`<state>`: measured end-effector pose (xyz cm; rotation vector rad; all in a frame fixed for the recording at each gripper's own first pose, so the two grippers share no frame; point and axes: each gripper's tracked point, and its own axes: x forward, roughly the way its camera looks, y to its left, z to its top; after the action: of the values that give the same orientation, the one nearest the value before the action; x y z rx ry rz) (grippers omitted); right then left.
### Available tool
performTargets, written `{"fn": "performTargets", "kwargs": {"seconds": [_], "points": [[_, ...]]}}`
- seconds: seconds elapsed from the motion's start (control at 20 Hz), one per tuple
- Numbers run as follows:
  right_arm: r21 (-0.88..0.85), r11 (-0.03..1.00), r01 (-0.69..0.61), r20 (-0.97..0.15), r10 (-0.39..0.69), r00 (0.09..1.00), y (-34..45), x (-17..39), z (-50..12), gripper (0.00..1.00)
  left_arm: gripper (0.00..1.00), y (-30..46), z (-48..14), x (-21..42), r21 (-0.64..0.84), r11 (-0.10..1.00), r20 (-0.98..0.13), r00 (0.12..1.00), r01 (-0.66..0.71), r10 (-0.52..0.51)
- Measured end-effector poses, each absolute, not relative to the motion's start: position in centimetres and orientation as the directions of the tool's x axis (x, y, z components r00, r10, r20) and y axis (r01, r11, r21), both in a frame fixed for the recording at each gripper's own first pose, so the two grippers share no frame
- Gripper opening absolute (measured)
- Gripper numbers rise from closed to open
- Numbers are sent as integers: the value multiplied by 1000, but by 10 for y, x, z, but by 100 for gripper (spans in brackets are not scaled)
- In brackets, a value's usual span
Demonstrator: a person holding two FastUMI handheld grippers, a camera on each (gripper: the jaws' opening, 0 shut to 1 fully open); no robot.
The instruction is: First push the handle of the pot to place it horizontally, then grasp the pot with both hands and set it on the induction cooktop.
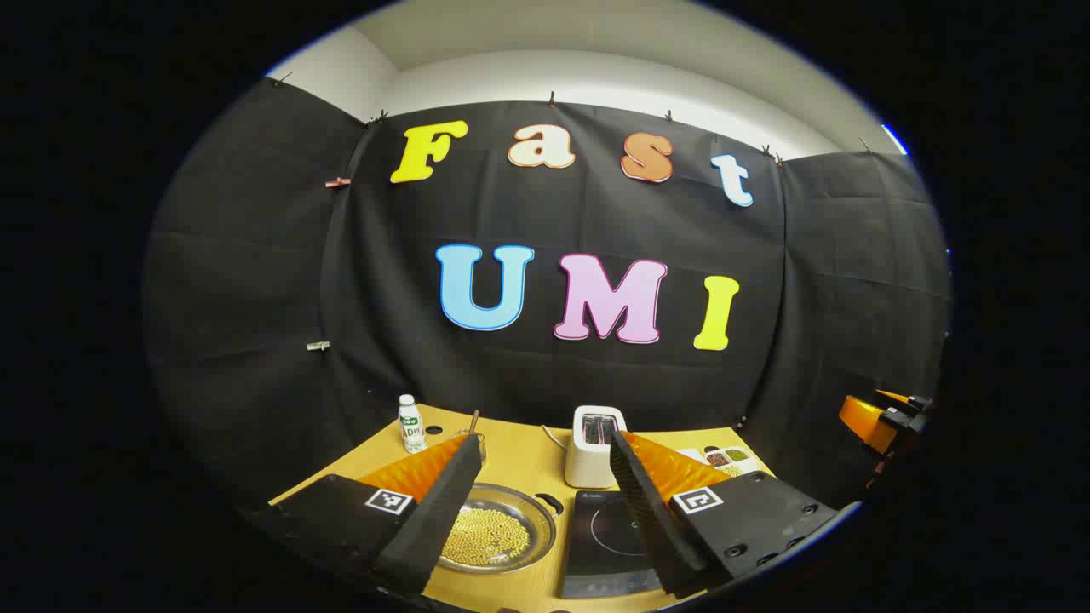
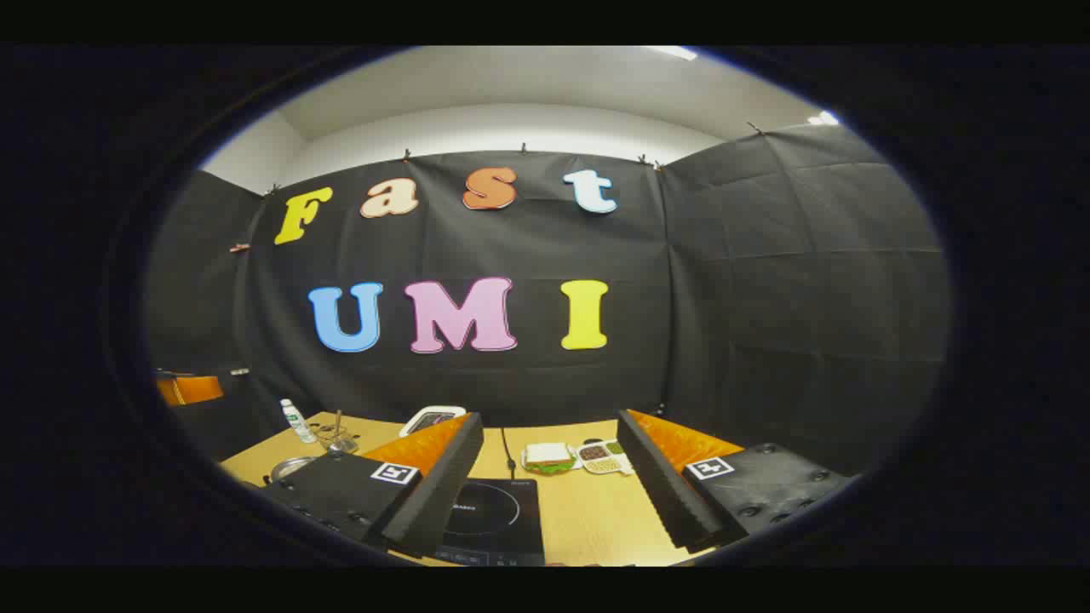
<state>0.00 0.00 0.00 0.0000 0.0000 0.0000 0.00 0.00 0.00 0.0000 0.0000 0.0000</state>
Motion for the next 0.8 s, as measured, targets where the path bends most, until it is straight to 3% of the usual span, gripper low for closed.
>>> {"fn": "performTargets", "kwargs": {"seconds": [0.4,0.5,0.55,0.7,0.75,0.8], "points": [[-12,998,62,10,-62,998,8,-5,0,100,95,30,-8,18,-54,998,-12,1000,15,-16],[-16,998,66,11,-66,998,11,-5,0,92,95,35,-5,21,-53,998,0,1000,21,-21],[-18,997,69,10,-68,998,13,-5,0,98,95,37,-6,22,-47,999,5,1000,23,-23],[-15,998,63,7,-63,998,22,-4,0,98,95,43,-5,23,-21,999,18,999,30,-29],[-18,998,61,9,-61,998,25,-4,0,92,95,44,-5,22,-14,999,21,999,34,-33],[-23,998,60,11,-60,998,26,-3,1,98,95,45,-5,21,-10,999,22,999,37,-37]]}}
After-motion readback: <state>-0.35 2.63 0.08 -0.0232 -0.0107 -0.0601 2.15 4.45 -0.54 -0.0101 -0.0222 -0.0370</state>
